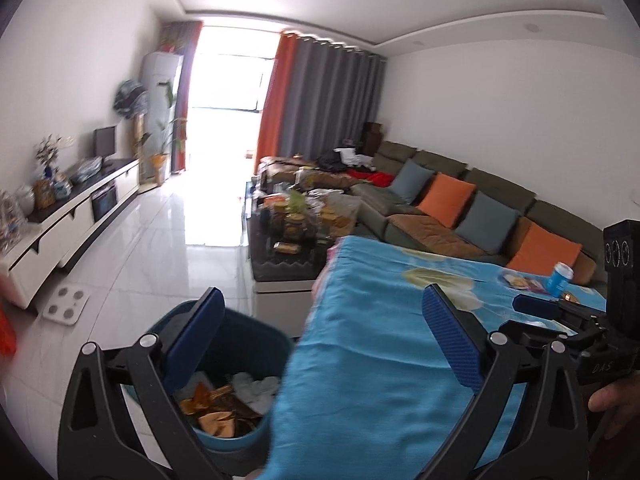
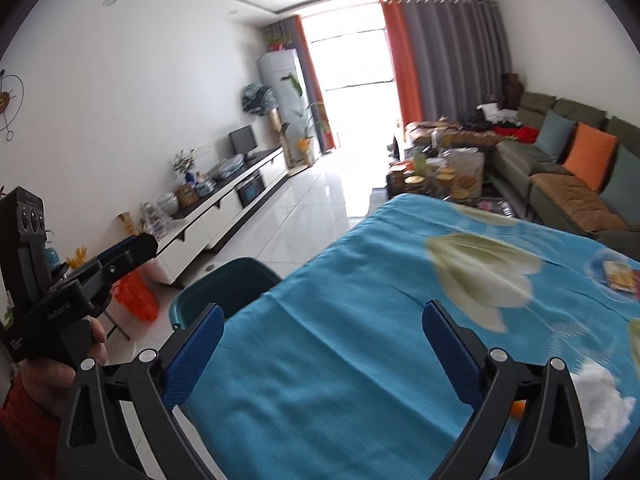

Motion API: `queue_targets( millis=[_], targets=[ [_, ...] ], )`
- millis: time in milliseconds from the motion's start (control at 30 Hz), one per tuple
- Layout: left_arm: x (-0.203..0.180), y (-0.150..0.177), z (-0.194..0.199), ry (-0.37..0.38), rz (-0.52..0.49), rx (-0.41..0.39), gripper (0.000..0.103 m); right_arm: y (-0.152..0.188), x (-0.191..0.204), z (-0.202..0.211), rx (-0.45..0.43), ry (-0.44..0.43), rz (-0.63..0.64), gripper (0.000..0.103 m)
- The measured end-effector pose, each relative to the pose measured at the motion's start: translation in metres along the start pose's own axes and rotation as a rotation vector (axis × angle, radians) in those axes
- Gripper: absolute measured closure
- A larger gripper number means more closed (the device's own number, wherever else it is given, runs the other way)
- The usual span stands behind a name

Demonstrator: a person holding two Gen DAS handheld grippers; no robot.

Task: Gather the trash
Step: 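Move both tools back over the remaining tissue and orange peel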

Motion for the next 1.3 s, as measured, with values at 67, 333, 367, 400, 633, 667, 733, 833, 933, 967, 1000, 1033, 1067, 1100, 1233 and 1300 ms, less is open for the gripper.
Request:
queue_targets(
  millis=[67, 333, 367, 400, 633, 667, 733, 833, 933, 967, 1000, 1033, 1067, 1100, 1233, 1300],
  targets=[
    [-0.023, -0.002, 0.002, 0.032, -0.032, -0.012, 0.006, 0.004, -0.011, 0.013, -0.023, 0.027, -0.005, 0.007],
    [-0.112, 0.005, -0.001, 0.151, -0.166, -0.025, 0.006, 0.022, -0.065, 0.066, -0.102, 0.173, -0.044, 0.007],
    [-0.124, 0.007, -0.001, 0.171, -0.178, -0.025, 0.006, 0.024, -0.073, 0.074, -0.117, 0.195, -0.050, 0.007],
    [-0.133, 0.008, -0.001, 0.178, -0.185, -0.025, 0.006, 0.026, -0.078, 0.080, -0.126, 0.210, -0.055, 0.007],
    [-0.185, 0.016, -0.005, 0.251, -0.228, -0.014, 0.006, 0.037, -0.113, 0.115, -0.193, 0.318, -0.095, 0.007],
    [-0.192, 0.018, -0.007, 0.264, -0.231, -0.008, 0.006, 0.040, -0.118, 0.119, -0.199, 0.327, -0.104, 0.007],
    [-0.200, 0.020, -0.011, 0.280, -0.236, -0.006, 0.006, 0.044, -0.125, 0.126, -0.209, 0.347, -0.115, 0.007],
    [-0.217, 0.024, -0.014, 0.309, -0.253, 0.001, 0.006, 0.049, -0.134, 0.138, -0.213, 0.376, -0.122, 0.007],
    [-0.233, 0.028, -0.018, 0.335, -0.272, 0.006, 0.006, 0.053, -0.141, 0.142, -0.208, 0.395, -0.133, 0.007],
    [-0.237, 0.030, -0.020, 0.342, -0.277, 0.010, 0.006, 0.054, -0.145, 0.143, -0.206, 0.408, -0.136, 0.007],
    [-0.239, 0.031, -0.021, 0.348, -0.280, 0.012, 0.006, 0.055, -0.147, 0.143, -0.204, 0.411, -0.138, 0.007],
    [-0.242, 0.033, -0.022, 0.355, -0.284, 0.015, 0.006, 0.056, -0.150, 0.143, -0.199, 0.411, -0.139, 0.007],
    [-0.245, 0.034, -0.024, 0.357, -0.288, 0.017, 0.006, 0.057, -0.155, 0.142, -0.192, 0.420, -0.139, 0.007],
    [-0.247, 0.035, -0.027, 0.360, -0.291, 0.024, 0.006, 0.058, -0.157, 0.142, -0.185, 0.424, -0.138, 0.007],
    [-0.254, 0.041, -0.039, 0.365, -0.303, 0.052, 0.006, 0.059, -0.168, 0.134, -0.149, 0.434, -0.127, 0.007],
    [-0.257, 0.044, -0.048, 0.366, -0.304, 0.076, 0.006, 0.058, -0.172, 0.126, -0.123, 0.434, -0.125, 0.007]
  ],
)
Point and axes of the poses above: each gripper's, at about its wrist camera, not at the fingertips, and z roughly against the way its jaws point, x to its left, y to its underside, the point moved 8 cm from there along -z, roughly the way its jaws point, and after that the axes turned 5 degrees about -z, right-handed, at the moved point
